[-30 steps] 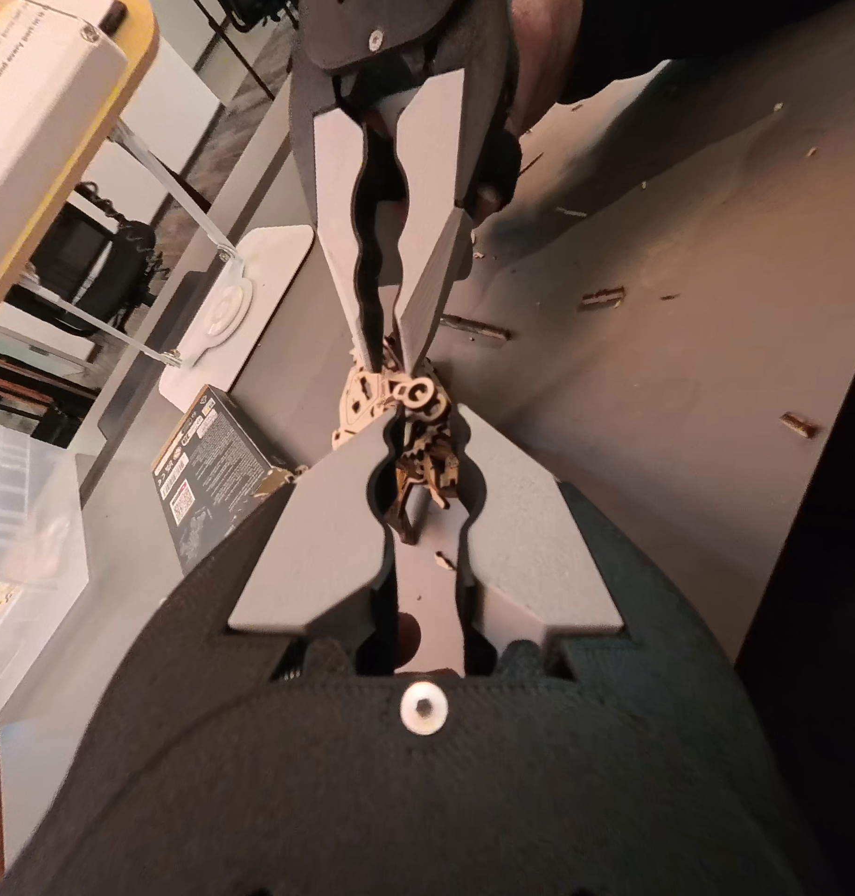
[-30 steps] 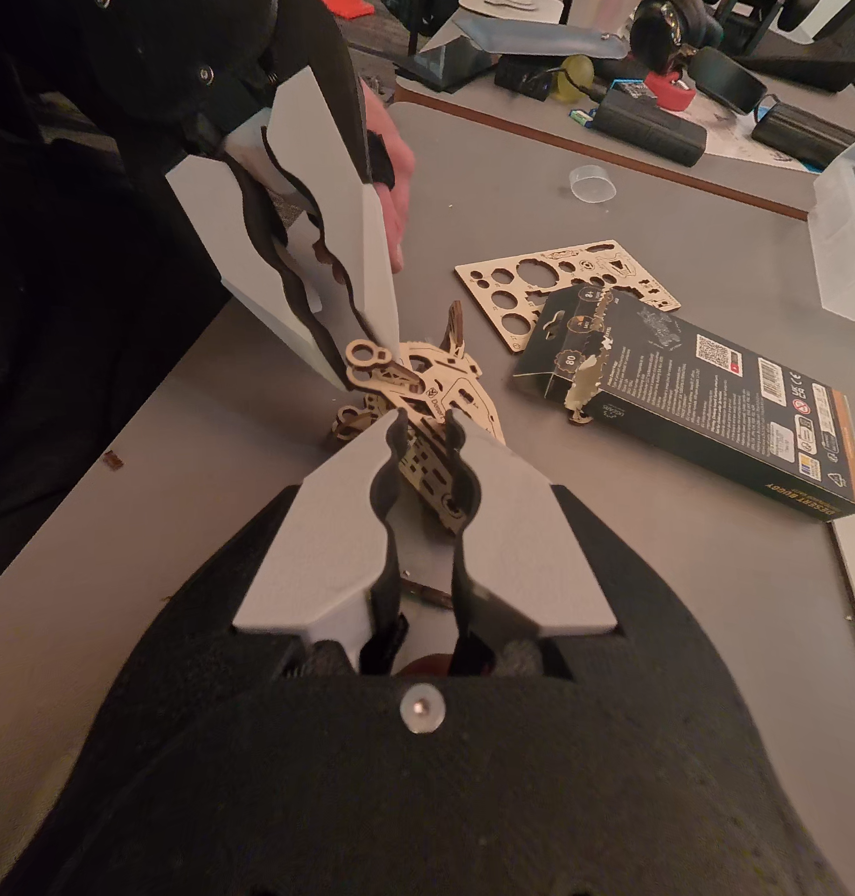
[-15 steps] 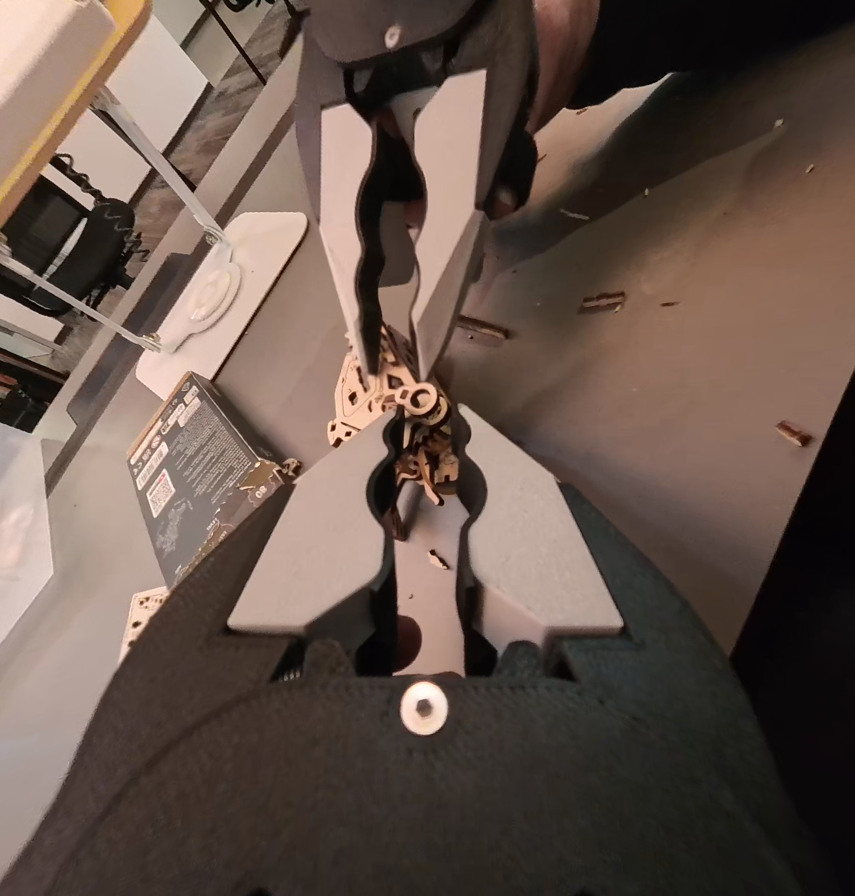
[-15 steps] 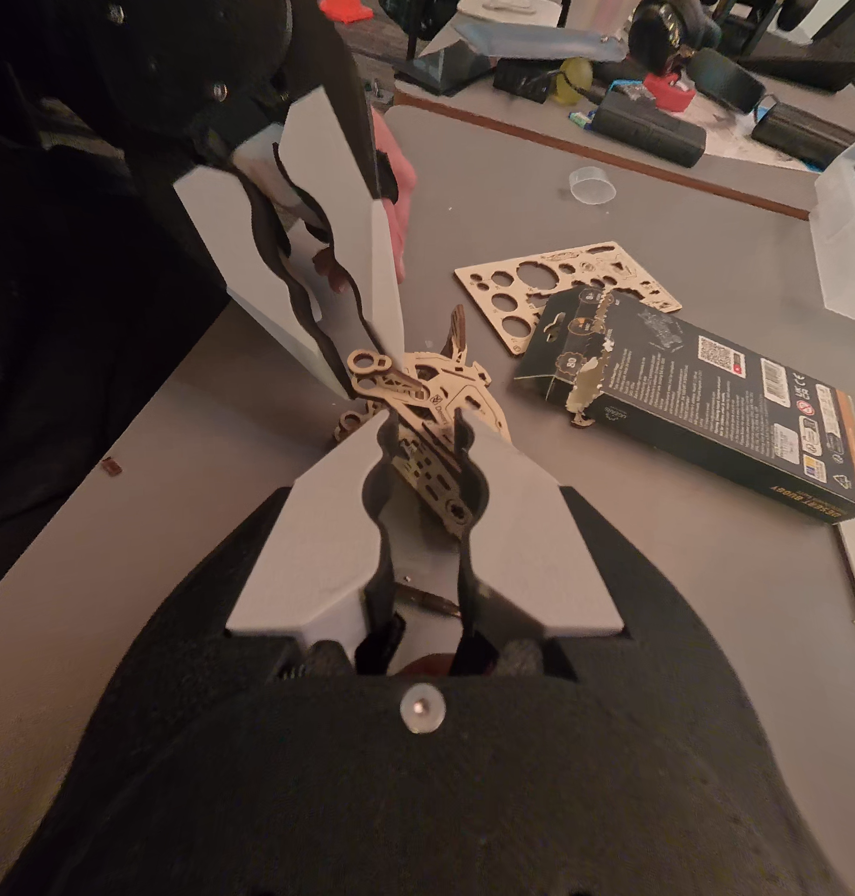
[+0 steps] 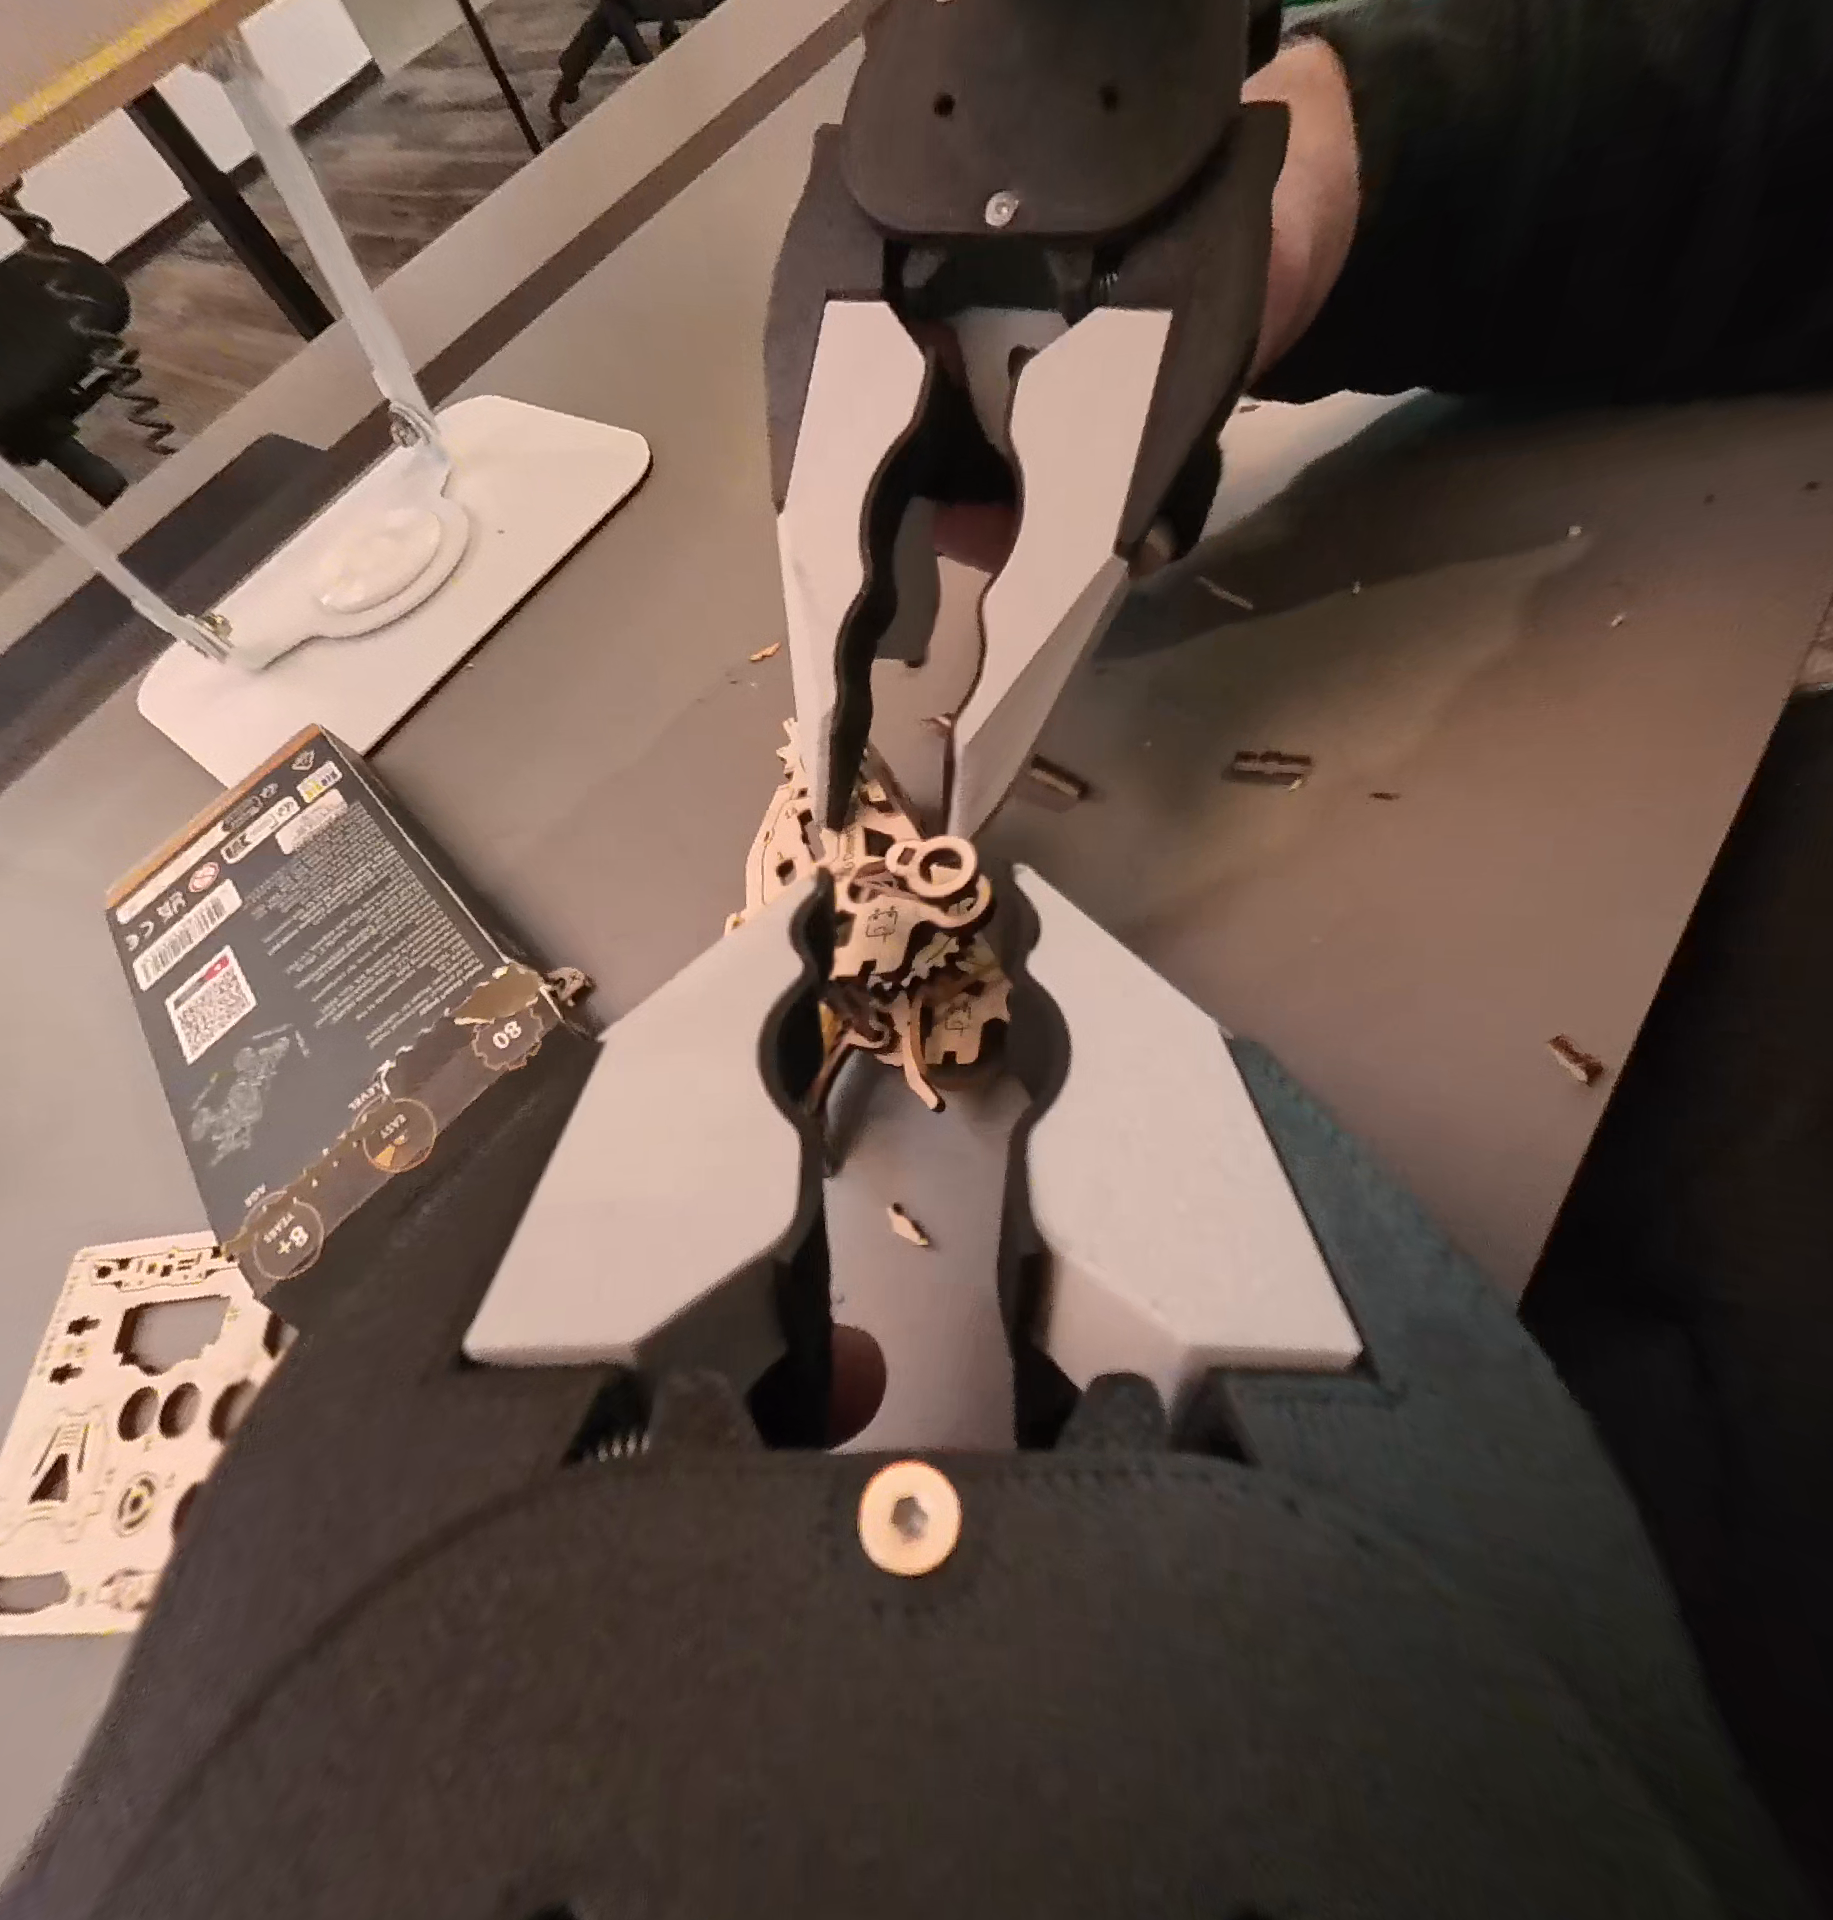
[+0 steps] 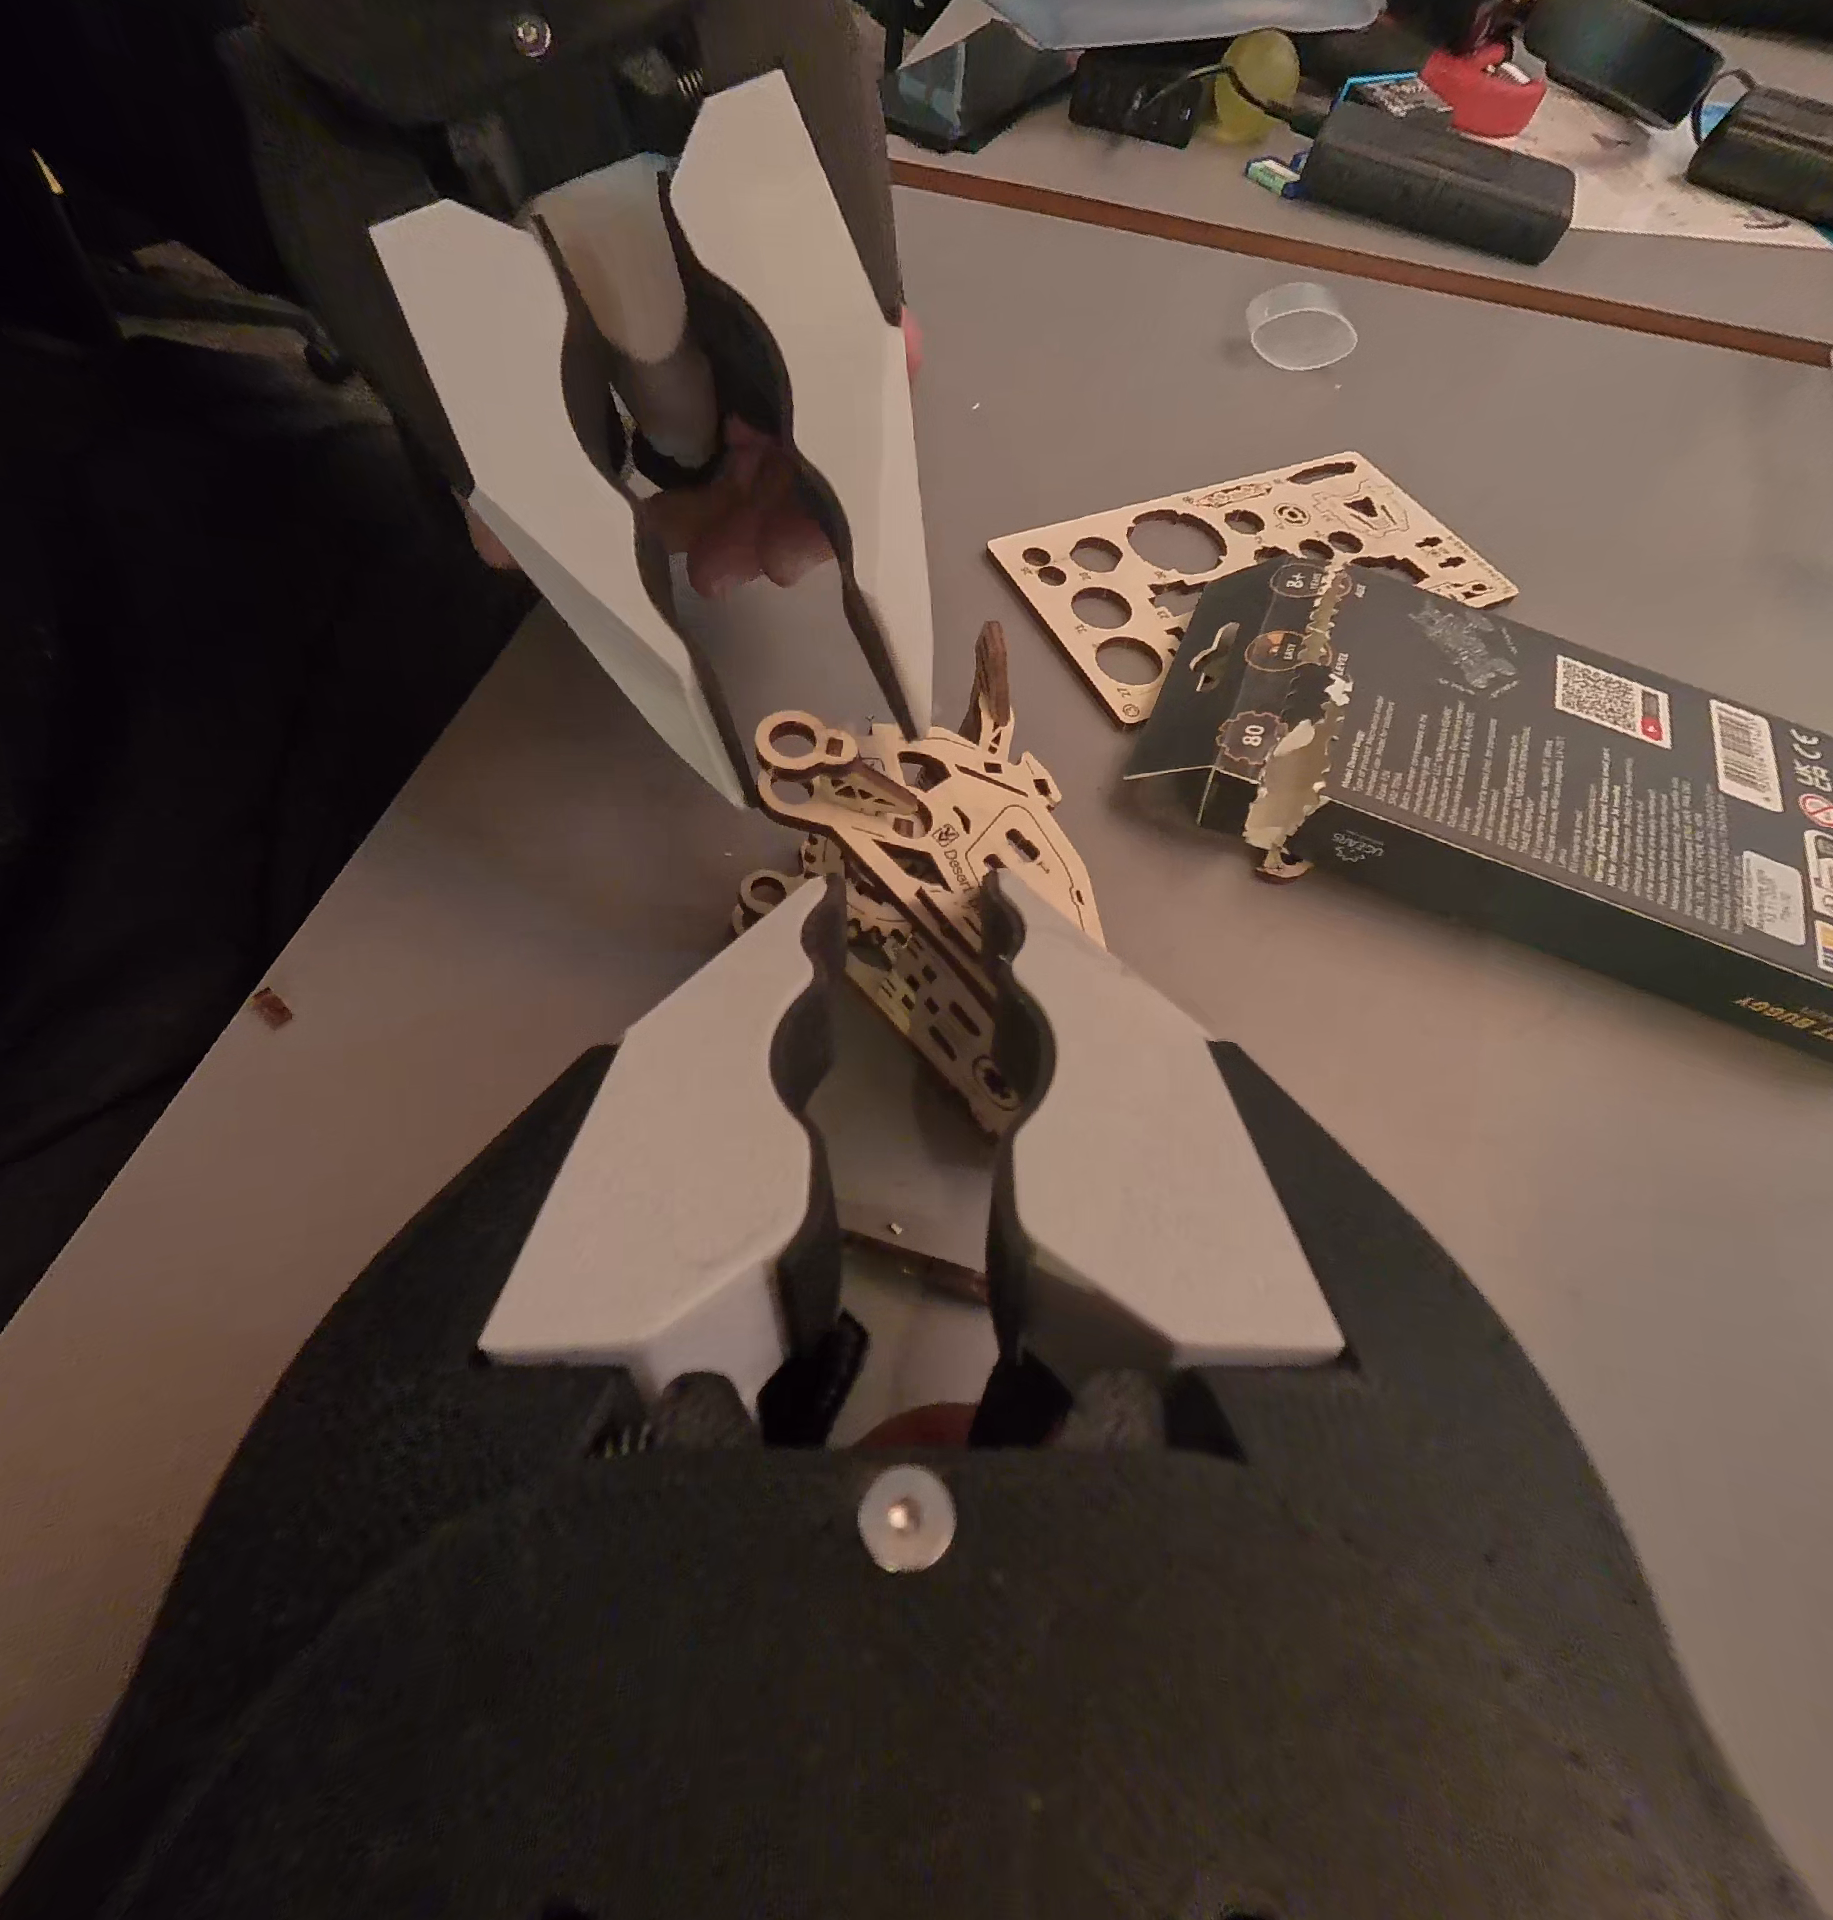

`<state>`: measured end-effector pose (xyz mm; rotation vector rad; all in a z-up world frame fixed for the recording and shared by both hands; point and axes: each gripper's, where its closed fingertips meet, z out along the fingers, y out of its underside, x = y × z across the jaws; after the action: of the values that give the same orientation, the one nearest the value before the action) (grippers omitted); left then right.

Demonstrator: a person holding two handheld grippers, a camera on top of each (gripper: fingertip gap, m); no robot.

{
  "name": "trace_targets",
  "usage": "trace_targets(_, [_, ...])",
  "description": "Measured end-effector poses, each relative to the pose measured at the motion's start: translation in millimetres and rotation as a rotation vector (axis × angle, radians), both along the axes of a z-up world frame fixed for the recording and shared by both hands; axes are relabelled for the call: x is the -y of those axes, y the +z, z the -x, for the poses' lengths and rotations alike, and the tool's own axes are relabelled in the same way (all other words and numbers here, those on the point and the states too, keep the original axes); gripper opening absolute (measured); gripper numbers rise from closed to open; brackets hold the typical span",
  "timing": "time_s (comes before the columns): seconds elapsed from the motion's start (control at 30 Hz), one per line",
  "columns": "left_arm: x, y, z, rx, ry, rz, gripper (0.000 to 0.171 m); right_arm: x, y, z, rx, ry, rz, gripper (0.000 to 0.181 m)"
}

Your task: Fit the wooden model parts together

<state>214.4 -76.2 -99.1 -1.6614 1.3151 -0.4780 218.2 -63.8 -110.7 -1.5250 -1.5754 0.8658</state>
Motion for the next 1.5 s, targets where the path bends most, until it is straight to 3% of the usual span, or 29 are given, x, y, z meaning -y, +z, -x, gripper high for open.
trace_targets(0.17, [-1.2,-15.5,-6.5,-0.109,-0.036,-0.047,0.038,1.1,0.0,1.0,0.004,0.002,-0.001,0.021])
trace_targets(0.37, [-4.4,-16.4,-6.6,-0.106,-0.036,-0.078,0.032,-8.7,3.0,-8.2,-0.001,-0.038,0.032,0.033])
trace_targets(0.57, [-4.2,-16.3,-6.5,-0.073,-0.038,-0.066,0.033,-29.7,0.7,-27.2,0.038,-0.123,0.015,0.033])
trace_targets(1.23, [-6.4,-15.1,-6.3,-0.053,-0.064,-0.033,0.031,-31.5,-16.3,-29.5,0.152,-0.139,-0.084,0.026])
trace_targets(1.5, [-6.5,-14.7,-5.6,-0.044,-0.051,-0.034,0.031,-29.6,-13.6,-27.7,0.129,-0.144,-0.03,0.03])
